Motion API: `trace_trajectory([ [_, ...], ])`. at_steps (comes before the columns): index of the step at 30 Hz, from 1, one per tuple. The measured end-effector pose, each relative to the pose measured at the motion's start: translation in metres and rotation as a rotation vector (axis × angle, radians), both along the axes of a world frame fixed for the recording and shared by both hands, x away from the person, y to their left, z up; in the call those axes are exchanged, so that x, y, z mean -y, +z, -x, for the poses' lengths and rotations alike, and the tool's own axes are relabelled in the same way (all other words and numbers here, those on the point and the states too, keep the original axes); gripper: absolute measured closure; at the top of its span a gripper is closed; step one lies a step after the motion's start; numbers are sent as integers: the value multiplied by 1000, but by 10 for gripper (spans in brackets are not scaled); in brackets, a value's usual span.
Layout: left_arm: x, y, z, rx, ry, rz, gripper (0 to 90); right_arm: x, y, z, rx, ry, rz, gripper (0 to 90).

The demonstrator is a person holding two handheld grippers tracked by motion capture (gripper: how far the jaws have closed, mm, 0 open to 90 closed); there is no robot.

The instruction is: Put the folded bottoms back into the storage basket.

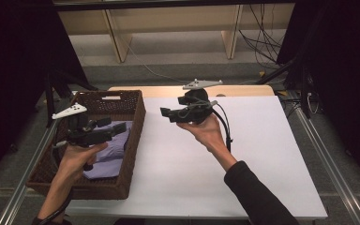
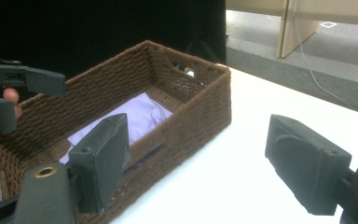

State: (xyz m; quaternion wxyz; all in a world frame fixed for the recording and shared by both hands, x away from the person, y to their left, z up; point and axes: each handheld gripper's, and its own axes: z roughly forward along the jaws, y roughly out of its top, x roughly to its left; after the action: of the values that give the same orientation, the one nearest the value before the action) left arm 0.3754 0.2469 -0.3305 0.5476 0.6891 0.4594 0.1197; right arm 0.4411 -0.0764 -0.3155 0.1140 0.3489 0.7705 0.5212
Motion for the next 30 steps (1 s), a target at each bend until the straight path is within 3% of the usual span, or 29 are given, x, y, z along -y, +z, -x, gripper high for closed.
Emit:
trace_trajectory([
  [14,22,-9,2,3,-46,6,160,36,-15,19,16,-38,-37,231],
  [20,28,-12,3,13,-56,14,160,47,-22,27,34,-53,-21,231],
  [30,40,-15,6,23,-76,18,160,61,-32,41,27,-54,-33,231],
])
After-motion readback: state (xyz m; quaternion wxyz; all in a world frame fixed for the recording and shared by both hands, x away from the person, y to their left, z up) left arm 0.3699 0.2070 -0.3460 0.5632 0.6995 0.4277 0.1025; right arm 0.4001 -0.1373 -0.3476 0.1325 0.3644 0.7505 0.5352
